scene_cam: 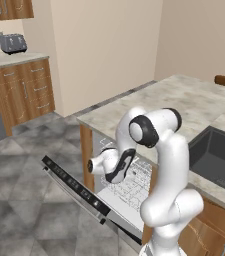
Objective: Open the dishwasher door and pull out the top rack.
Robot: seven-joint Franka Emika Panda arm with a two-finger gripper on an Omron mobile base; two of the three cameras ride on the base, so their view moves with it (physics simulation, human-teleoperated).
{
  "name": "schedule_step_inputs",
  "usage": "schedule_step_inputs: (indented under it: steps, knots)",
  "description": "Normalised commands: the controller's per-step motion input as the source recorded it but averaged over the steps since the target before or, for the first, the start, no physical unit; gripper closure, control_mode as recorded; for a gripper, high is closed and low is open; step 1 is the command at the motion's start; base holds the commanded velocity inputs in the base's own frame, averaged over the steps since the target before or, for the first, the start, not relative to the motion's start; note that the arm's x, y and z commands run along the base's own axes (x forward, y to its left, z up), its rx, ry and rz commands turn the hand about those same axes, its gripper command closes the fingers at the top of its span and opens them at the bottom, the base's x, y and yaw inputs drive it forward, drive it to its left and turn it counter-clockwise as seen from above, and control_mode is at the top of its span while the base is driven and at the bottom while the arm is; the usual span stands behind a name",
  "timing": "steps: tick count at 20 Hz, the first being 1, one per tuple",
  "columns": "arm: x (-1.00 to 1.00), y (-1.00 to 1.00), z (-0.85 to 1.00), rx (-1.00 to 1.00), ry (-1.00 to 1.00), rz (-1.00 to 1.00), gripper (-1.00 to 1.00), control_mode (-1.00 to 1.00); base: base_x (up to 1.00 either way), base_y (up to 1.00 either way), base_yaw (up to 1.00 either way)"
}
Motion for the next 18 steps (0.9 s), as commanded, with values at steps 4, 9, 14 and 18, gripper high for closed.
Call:
schedule_step_inputs:
  steps: [4,9,14,18]
  knots:
    - [0.29,-0.05,-0.18,-0.12,-0.14,0.01,-1.0,-1.0,0.0,0.0,0.0]
    - [0.58,-0.18,0.0,0.1,0.0,0.0,-1.0,-1.0,0.0,0.0,0.0]
    - [0.43,-0.19,-0.29,0.07,0.0,0.0,-1.0,-1.0,0.0,0.0,0.0]
    - [0.27,0.0,-0.76,-0.04,-0.02,0.04,-1.0,-1.0,0.0,0.0,0.0]
